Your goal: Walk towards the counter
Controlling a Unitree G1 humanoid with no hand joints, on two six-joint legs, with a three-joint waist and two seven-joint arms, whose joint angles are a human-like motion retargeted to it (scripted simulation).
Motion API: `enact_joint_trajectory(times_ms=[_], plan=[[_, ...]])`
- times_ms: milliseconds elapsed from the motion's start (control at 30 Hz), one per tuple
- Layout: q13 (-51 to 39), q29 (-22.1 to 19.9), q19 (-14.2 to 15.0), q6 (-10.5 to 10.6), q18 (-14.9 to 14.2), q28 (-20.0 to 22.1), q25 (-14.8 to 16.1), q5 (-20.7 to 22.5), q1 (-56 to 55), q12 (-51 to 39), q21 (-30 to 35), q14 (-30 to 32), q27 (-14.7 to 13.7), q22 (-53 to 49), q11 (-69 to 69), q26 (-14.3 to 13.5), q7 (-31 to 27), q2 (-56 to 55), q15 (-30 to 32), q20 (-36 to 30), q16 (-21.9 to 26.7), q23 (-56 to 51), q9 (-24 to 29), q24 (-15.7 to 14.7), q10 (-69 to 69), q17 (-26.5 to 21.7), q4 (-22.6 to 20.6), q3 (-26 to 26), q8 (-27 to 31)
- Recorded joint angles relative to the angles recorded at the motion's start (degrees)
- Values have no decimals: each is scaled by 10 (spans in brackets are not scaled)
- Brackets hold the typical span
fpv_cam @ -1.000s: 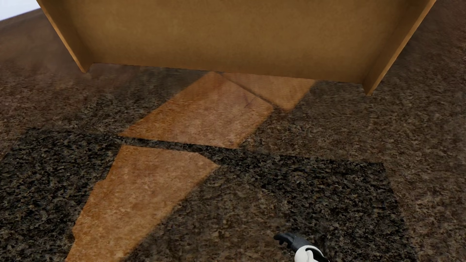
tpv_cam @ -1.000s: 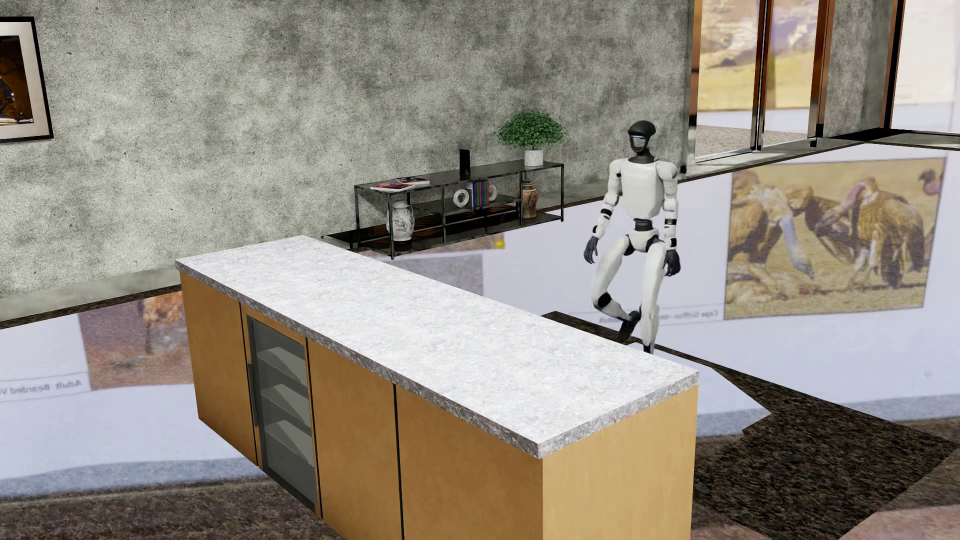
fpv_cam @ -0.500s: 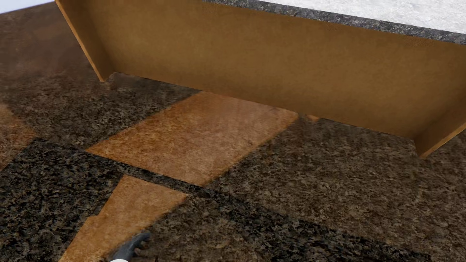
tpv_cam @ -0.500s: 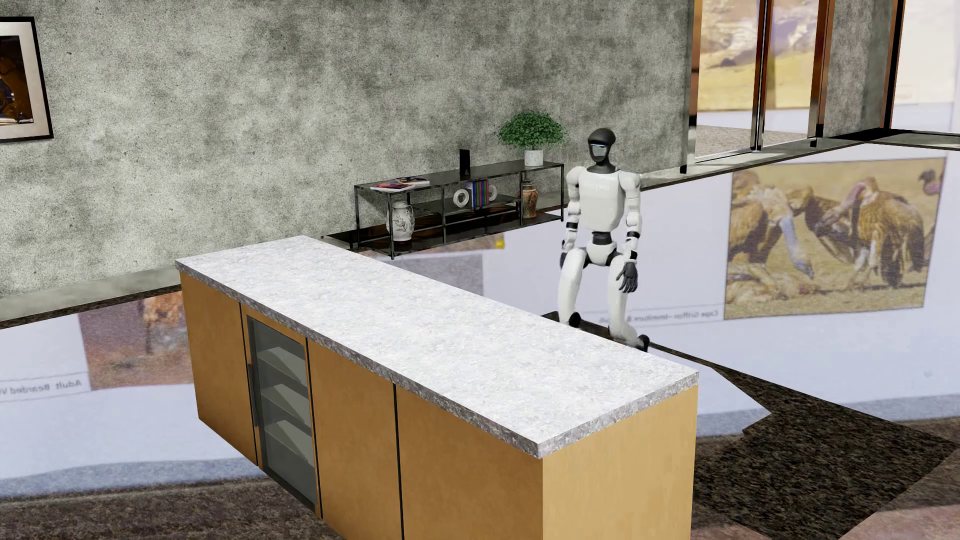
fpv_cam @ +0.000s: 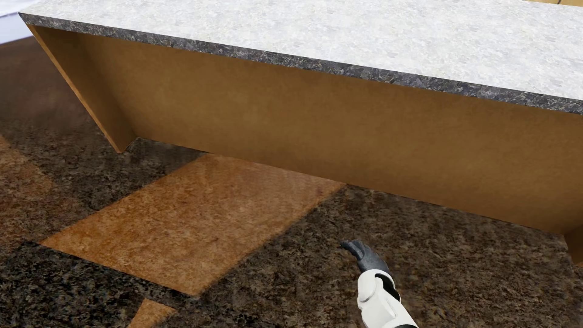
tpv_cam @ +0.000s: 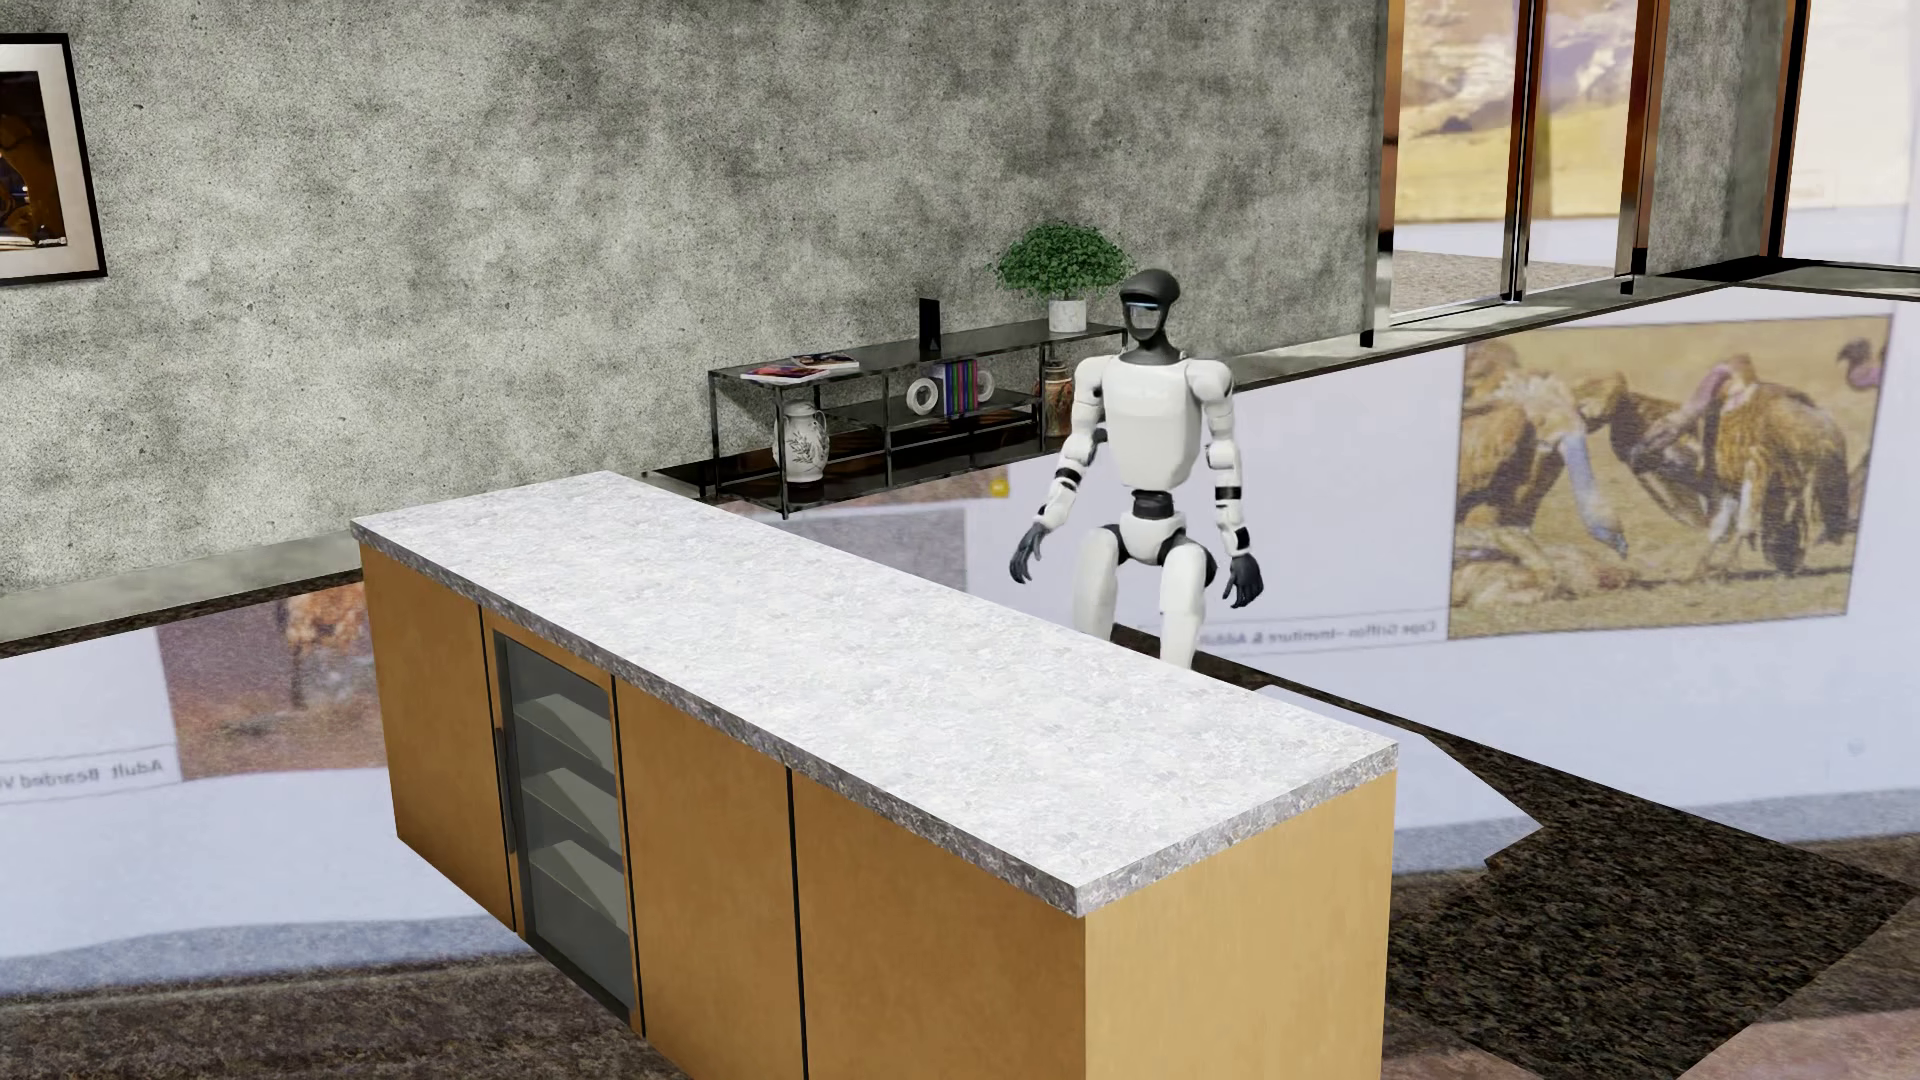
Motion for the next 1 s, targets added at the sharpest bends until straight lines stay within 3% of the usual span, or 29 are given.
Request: enact_joint_trajectory(times_ms=[67, 100, 133, 167, 200, 267, 333, 367, 433, 467, 500, 533, 567, 633, 667, 700, 767, 833, 900, 933, 1000], plan=[[29, 46, 53, -10, -4, 9, -19, -36, 48, -16, 31, -17, -5, -39, 165, -38, 19, -80, 98, 15, -19, 6, 6, -13, -35, -8, -23, -1, 21], [43, 82, 54, -18, -6, 25, -47, -75, 69, -30, 53, -26, -9, -61, 246, -56, 24, -123, 108, 25, -24, 14, 12, -28, -46, -21, -37, -3, 13], [61, 98, 27, -27, -9, 47, -57, -116, 85, -51, 54, -37, -4, -78, 308, -66, 23, -164, 92, 31, -23, 25, 17, -36, -47, -23, -48, -7, 1], [83, 90, -4, -36, -15, 74, -47, -147, 97, -77, 37, -47, 13, -87, 344, -67, 17, -203, 82, 31, -17, 46, 21, -33, -45, -16, -57, -13, -10], [105, 76, -14, -43, -22, 91, -27, -163, 105, -111, 15, -57, 34, -95, 352, -56, 5, -236, 76, 26, -10, 74, 24, -27, -40, -7, -62, -20, -22], [141, 89, -29, -52, -35, 101, -4, -159, 122, -163, 6, -76, 82, -95, 295, -69, -24, -284, 51, 11, 4, 141, 26, -18, -33, -4, -70, -36, -42], [175, 160, -22, -58, -49, 90, -20, -139, 135, -206, 45, -97, 87, -108, 156, -99, -50, -309, 41, -12, 13, 178, 24, -15, -31, -30, -78, -48, -60], [200, 174, -21, -62, -55, 84, -21, -131, 142, -224, 48, -105, 83, -118, 61, -113, -63, -309, 47, -28, 17, 175, 21, -16, -33, -40, -83, -51, -71], [261, 153, -7, -68, -72, 81, 4, -115, 161, -241, 12, -123, 81, -145, -142, -137, -89, -285, 74, -58, 23, 152, 13, -18, -42, -39, -94, -54, -86], [288, 130, -48, -69, -81, 87, 22, -108, 171, -240, -10, -130, 77, -160, -196, -146, -103, -269, 135, -66, 25, 141, 9, -24, -46, -26, -93, -55, -89], [309, 121, -70, -69, -93, 91, 30, -109, 174, -236, -17, -139, 77, -170, -196, -150, -118, -254, 121, -69, 26, 137, 6, -31, -33, -10, -85, -55, -106], [311, 121, -76, -65, -107, 99, 32, -104, 167, -229, -13, -143, 77, -174, -188, -147, -130, -240, 106, -65, 28, 144, 6, -40, 3, 6, -65, -55, -125], [298, 140, -73, -57, -116, 111, 14, -95, 158, -210, 13, -132, 84, -173, -176, -137, -139, -225, 87, -54, 25, 161, 7, -50, 55, 12, -42, -55, -134], [251, 201, -74, -42, -144, 107, -31, -70, 106, -173, 73, -37, 80, -145, -156, -108, -184, -197, 53, -40, 22, 173, 10, -55, 195, 11, 2, -52, -148], [224, 204, -76, -35, -160, 82, -44, -55, 67, -161, 84, 21, 72, -122, -154, -92, -219, -182, 38, -45, 32, 162, 12, -42, 276, 9, 19, -48, -154], [199, 184, -78, -27, -146, 61, -49, -40, 32, -150, 79, 53, 69, -97, -153, -79, -249, -167, 26, -50, 45, 146, 13, -23, 349, 9, 31, -45, -157], [147, 91, -76, -7, -138, 77, -33, -15, -17, -121, 35, 27, 50, -51, -139, -42, -275, -149, 4, -20, 47, 115, 17, -21, 431, 9, 54, -41, -150], [76, 43, -71, 8, -150, 96, -25, -1, -36, -86, 21, -24, 39, -15, -134, -9, -273, -139, -9, 28, 30, 109, 17, -52, 404, 5, 57, -37, -127], [6, 56, -63, 18, -162, 42, -34, 13, -33, -53, 37, -56, 28, 0, -135, -15, -264, -134, -20, 22, 31, 95, 14, -44, 279, -7, 48, -32, -101], [-21, 59, -60, 23, -176, 10, -39, 19, -20, -38, 44, -41, 16, -5, -143, -25, -268, -130, -21, 14, 34, 81, 10, -35, 175, -13, 36, -29, -88], [-53, 48, -58, 31, -119, -7, -43, 29, 18, -17, 53, -57, -9, -27, -159, -34, -218, -126, -22, 10, 34, 49, 3, -23, 69, -21, 44, -26, -69]])
